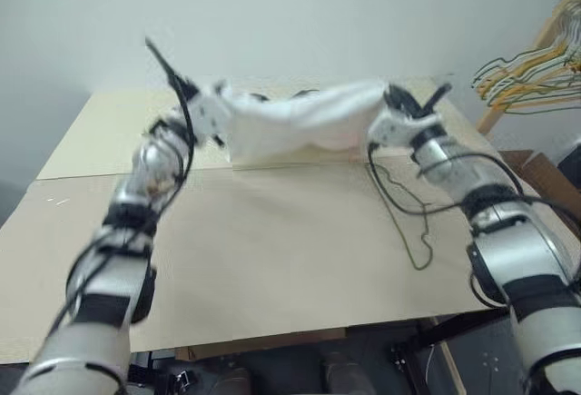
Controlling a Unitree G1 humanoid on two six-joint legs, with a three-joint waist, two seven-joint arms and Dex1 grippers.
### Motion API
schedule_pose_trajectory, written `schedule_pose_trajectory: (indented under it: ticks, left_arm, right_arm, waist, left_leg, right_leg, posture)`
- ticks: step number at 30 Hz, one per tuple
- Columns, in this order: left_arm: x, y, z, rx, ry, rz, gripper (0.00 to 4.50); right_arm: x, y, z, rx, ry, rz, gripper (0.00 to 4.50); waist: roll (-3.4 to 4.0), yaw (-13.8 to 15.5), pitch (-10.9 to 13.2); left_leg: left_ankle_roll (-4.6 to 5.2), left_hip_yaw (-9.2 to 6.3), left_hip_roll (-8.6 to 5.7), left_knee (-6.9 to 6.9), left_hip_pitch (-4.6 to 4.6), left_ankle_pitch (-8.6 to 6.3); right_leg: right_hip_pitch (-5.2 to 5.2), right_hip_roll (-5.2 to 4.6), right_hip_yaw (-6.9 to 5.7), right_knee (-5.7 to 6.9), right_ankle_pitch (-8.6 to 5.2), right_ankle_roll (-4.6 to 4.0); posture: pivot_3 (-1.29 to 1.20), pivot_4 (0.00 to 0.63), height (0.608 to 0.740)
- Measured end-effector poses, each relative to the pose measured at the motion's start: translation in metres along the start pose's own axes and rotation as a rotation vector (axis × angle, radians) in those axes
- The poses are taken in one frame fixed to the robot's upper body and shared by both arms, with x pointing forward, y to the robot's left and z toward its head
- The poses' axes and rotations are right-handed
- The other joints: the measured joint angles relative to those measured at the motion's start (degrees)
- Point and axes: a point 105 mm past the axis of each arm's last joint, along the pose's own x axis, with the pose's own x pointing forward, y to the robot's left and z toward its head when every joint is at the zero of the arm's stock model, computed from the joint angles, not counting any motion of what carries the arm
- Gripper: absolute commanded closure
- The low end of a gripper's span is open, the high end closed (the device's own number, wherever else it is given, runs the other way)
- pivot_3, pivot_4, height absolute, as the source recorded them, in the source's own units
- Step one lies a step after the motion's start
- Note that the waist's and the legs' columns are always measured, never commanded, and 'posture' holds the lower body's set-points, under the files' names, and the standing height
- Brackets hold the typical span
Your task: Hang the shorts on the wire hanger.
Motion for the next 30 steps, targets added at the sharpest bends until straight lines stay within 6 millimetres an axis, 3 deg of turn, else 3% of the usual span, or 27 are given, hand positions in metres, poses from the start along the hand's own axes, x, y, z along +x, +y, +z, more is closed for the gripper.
schedule_pose_trajectory:
  ticks: [2, 4, 8, 11, 14, 17, 26, 30]
  left_arm:
    - [-0.027, -0.028, -0.005, -0.056, 0.056, -0.116, 4.46]
    - [-0.039, -0.029, 0.004, -0.054, 0.071, -0.181, 4.46]
    - [-0.068, -0.02, 0.019, 0.02, 0.108, -0.301, 4.46]
    - [-0.107, -0.041, 0.01, 0.046, 0.225, -0.541, 4.46]
    - [-0.134, -0.056, 0.004, 0.036, 0.316, -0.708, 4.46]
    - [-0.161, -0.072, 0.016, 0.05, 0.333, -0.889, 4.46]
    - [-0.2, -0.107, 0.049, -0.009, 0.275, -1.153, 4.46]
    - [-0.205, -0.109, 0.051, -0.015, 0.282, -1.178, 4.46]
  right_arm:
    - [-0.02, 0.03, -0.002, -0.005, -0.036, 0.122, 4.5]
    - [-0.028, 0.047, 0.008, -0.004, -0.098, 0.196, 4.5]
    - [-0.035, 0.058, 0.031, -0.038, -0.25, 0.268, 4.5]
    - [-0.054, 0.069, 0.033, -0.074, -0.323, 0.356, 4.5]
    - [-0.071, 0.085, 0.036, -0.077, -0.36, 0.438, 4.5]
    - [-0.091, 0.096, 0.041, -0.083, -0.412, 0.516, 4.5]
    - [-0.137, 0.11, 0.049, -0.027, -0.449, 0.634, 4.5]
    - [-0.147, 0.108, 0.059, -0.013, -0.461, 0.643, 4.5]
  waist:
    - [0.0, -0.4, 0.0]
    - [-0.01, -0.5, 0.0]
    - [0.01, -0.2, 0.1]
    - [-0.01, 0.1, 0.1]
    - [-0.07, 0.5, 0.2]
    - [-0.09, 0.5, 0.2]
    - [-0.11, 1.4, 0.2]
    - [-0.13, 1.6, 0.2]
  left_leg:
    - [0.24, -0.17, 0.1, 0.08, 0.01, -0.14]
    - [0.47, -0.21, 0.09, 0.33, 0.07, -0.27]
    - [0.58, -0.19, 0.02, 0.35, 1.2, -0.34]
    - [0.77, -0.04, 0.12, 0.3, 2.35, -0.47]
    - [0.78, 0.01, 0.17, 0.31, 2.39, -0.47]
    - [0.94, 0.01, 0.22, 0.31, 2.31, -0.58]
    - [1.25, 0.1, 0.29, 0.31, 2.31, -0.83]
    - [1.25, 0.2, 0.31, 0.31, 2.4, -0.82]
  right_leg:
    - [-0.01, 0.08, 0.09, 0.03, 0.02, -0.04]
    - [0.0, 0.09, 0.13, 0.35, 0.03, -0.05]
    - [1.01, 0.11, 0.24, 0.32, -0.03, -0.11]
    - [2.12, 0.13, 0.17, 0.21, -0.28, -0.21]
    - [2.14, 0.13, 0.21, 0.21, -0.41, -0.39]
    - [2.05, 0.16, 0.27, 0.22, -0.41, -0.28]
    - [2.09, 0.19, 0.27, 0.08, -0.56, -0.34]
    - [2.13, 0.22, 0.27, 0.1, -0.71, -0.58]
  posture:
    - [0.04, 0.018, 0.74]
    - [0.04, 0.021, 0.74]
    - [0.04, 0.023, 0.74]
    - [0.04, 0.026, 0.74]
    - [0.03, 0.028, 0.74]
    - [0.02, 0.03, 0.74]
    - [-0.01, 0.04, 0.74]
    - [-0.02, 0.043, 0.74]
